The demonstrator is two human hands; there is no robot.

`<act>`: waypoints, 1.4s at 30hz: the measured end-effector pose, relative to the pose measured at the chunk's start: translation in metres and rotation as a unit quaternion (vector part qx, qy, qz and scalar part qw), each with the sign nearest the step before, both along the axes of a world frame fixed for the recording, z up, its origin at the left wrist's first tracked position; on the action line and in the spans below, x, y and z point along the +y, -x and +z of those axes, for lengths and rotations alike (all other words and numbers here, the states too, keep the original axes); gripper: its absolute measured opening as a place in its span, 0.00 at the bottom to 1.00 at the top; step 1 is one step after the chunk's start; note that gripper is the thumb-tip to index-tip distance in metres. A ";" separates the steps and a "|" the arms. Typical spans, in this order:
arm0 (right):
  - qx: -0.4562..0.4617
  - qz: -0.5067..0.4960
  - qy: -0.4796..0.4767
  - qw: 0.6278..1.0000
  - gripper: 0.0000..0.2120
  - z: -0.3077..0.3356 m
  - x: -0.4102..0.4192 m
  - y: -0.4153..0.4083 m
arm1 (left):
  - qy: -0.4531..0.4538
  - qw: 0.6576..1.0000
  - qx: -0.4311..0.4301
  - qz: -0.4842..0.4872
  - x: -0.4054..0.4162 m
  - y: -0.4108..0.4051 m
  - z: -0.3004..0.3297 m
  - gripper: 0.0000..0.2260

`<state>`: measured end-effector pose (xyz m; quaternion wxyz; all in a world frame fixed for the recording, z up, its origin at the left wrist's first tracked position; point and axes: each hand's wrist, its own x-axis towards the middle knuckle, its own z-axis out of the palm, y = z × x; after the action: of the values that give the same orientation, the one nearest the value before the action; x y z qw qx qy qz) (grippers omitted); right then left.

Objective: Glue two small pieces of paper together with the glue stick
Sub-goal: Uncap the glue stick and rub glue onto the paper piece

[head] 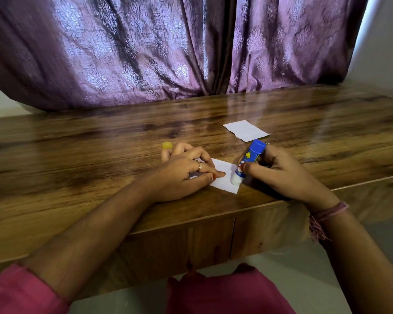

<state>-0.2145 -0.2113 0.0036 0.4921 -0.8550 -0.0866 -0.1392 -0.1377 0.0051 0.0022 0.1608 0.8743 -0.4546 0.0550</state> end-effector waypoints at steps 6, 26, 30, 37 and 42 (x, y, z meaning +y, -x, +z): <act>0.005 -0.008 -0.008 1.000 0.27 0.000 0.001 0.000 | 0.001 1.000 0.006 -0.003 0.001 -0.001 0.001 0.16; -0.025 0.008 0.006 1.000 0.30 -0.003 -0.005 -0.003 | 0.004 1.000 0.015 -0.001 0.000 0.000 0.001 0.15; -0.020 0.023 -0.006 1.000 0.23 -0.002 -0.006 -0.004 | 0.005 1.000 0.012 -0.002 0.000 0.000 0.000 0.14; -0.030 -0.019 -0.234 0.972 0.06 0.000 -0.008 -0.005 | 0.004 1.000 0.020 -0.002 0.001 0.000 0.001 0.15; -0.011 -0.012 -0.295 0.956 0.12 0.002 -0.010 -0.006 | 0.011 0.999 0.030 -0.002 0.000 0.001 0.001 0.12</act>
<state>-0.2088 -0.2218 0.0058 0.7194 -0.6716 -0.0363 -0.1737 -0.1384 0.0054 0.0031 0.1841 0.8729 -0.4506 0.0333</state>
